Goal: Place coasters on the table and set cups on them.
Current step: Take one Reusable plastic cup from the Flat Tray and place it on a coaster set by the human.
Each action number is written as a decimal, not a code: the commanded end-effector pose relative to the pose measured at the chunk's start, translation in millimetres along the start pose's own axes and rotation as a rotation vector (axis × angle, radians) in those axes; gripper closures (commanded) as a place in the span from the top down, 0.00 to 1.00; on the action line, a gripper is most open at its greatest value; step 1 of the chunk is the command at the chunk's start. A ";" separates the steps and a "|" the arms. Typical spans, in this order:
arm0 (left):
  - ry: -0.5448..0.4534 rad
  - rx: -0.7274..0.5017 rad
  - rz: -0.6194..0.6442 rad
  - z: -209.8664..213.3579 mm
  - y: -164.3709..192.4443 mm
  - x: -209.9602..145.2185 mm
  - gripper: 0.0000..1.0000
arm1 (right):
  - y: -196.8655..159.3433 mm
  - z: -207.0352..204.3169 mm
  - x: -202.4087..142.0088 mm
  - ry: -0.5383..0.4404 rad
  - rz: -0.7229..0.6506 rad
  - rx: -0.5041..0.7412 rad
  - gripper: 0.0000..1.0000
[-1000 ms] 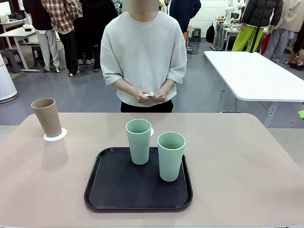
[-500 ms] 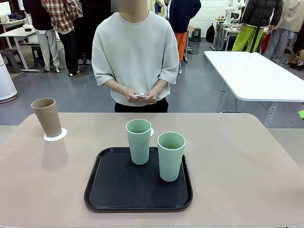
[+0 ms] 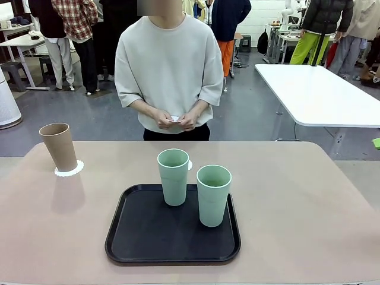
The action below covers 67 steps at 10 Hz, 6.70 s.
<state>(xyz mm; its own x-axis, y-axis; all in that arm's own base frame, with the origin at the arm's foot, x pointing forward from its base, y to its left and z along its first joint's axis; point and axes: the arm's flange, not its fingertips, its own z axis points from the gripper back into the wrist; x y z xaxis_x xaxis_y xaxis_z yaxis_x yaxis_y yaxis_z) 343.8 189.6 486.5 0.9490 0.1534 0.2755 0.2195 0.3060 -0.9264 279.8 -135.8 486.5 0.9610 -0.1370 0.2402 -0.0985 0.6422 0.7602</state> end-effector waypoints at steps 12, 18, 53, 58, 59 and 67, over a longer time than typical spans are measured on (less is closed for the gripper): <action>0.283 0.274 -1.391 -192.9 -97.8 37.4 1.00 | -0.4 -0.8 0.3 0.001 0.002 0.017 1.00; 0.472 0.180 -1.481 -247.1 -79.6 12.9 1.00 | -0.4 -0.8 0.3 0.001 0.002 0.017 1.00; 0.203 -0.240 -1.437 -448.7 124.1 -14.5 1.00 | -0.4 -0.8 0.3 0.001 0.002 0.017 1.00; 0.219 -0.256 -1.447 -471.7 127.3 -7.9 1.00 | -0.4 -0.8 0.3 0.001 0.002 0.017 1.00; 0.224 -0.265 -1.447 -478.9 127.2 -8.0 1.00 | -0.4 -0.8 0.3 0.001 0.002 0.017 1.00; 0.242 -0.336 -1.433 -514.2 124.3 -7.8 1.00 | -0.4 -0.8 0.3 0.001 0.002 0.017 1.00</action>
<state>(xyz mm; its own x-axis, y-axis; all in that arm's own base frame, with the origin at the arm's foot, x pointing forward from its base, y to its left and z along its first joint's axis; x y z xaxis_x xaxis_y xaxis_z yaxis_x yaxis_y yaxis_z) 475.7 -249.3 239.7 -0.0938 -0.2716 0.9578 0.9838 -0.1731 0.0473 279.4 -135.7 486.6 0.9614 -0.1364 0.2389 -0.0979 0.6421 0.7604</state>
